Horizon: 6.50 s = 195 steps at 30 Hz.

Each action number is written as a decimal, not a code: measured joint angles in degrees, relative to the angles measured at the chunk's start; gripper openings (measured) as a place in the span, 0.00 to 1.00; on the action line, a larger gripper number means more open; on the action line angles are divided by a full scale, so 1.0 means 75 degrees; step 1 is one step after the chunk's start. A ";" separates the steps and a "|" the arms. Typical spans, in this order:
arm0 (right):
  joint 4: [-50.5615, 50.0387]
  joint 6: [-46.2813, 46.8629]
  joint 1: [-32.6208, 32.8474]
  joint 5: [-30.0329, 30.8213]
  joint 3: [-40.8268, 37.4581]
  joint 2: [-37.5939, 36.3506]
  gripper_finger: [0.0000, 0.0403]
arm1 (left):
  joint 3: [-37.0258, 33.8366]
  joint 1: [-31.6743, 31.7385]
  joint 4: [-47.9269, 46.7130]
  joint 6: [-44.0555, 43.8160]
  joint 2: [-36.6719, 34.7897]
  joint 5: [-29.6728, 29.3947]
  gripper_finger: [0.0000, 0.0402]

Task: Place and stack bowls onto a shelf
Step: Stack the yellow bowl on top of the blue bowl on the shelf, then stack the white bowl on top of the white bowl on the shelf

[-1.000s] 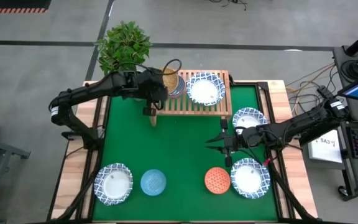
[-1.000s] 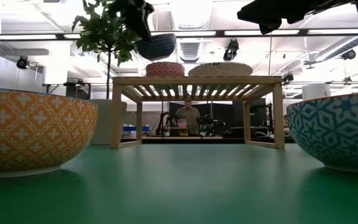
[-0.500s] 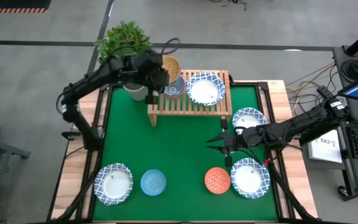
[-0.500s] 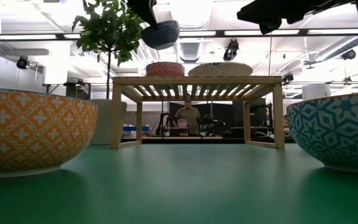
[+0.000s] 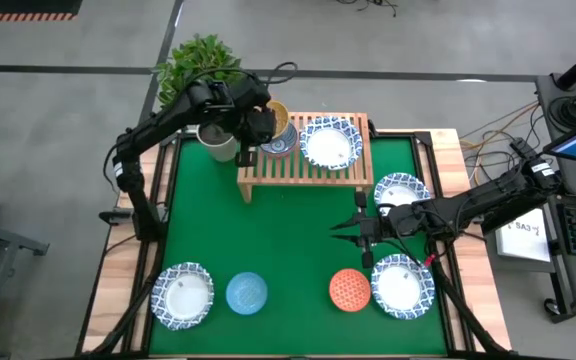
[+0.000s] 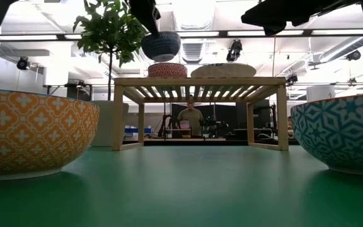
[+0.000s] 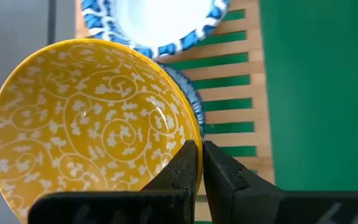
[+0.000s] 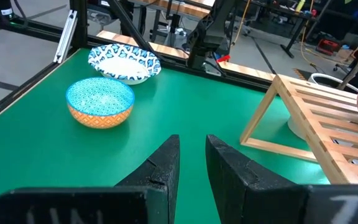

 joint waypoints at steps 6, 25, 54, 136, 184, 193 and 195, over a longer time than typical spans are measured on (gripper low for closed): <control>0.0000 0.0030 -0.0003 0.0000 0.0000 0.0000 0.17 | -0.0189 0.0000 0.0123 -0.0052 0.0232 0.0297 0.00; 0.0003 0.0009 0.0000 0.0000 0.0000 0.0000 0.17 | -0.0384 0.0032 0.0247 -0.0052 0.0740 0.0331 0.00; 0.0000 0.0006 0.0000 0.0000 0.0000 0.0000 0.17 | 0.0541 0.0143 0.0710 0.0344 0.0804 -0.0280 0.20; -0.0038 0.0440 0.0000 0.0006 0.0000 0.0000 0.17 | 0.1074 0.1120 0.0795 -0.1548 0.0555 0.1143 0.00; -1.0863 0.9507 0.0175 -0.0685 0.2807 0.0807 0.17 | -0.9141 -0.5662 0.7373 -0.5383 -0.6630 -0.2023 0.00; -1.0806 0.9524 -0.0696 -0.0467 0.1825 0.0707 0.20 | -0.9141 -0.5662 0.7388 -0.5404 -0.6446 -0.2029 0.00; -1.0785 0.9468 -0.0947 -0.0464 0.1807 0.0705 0.24 | -0.9141 -0.5662 0.7386 -0.5409 -0.6413 -0.2029 0.00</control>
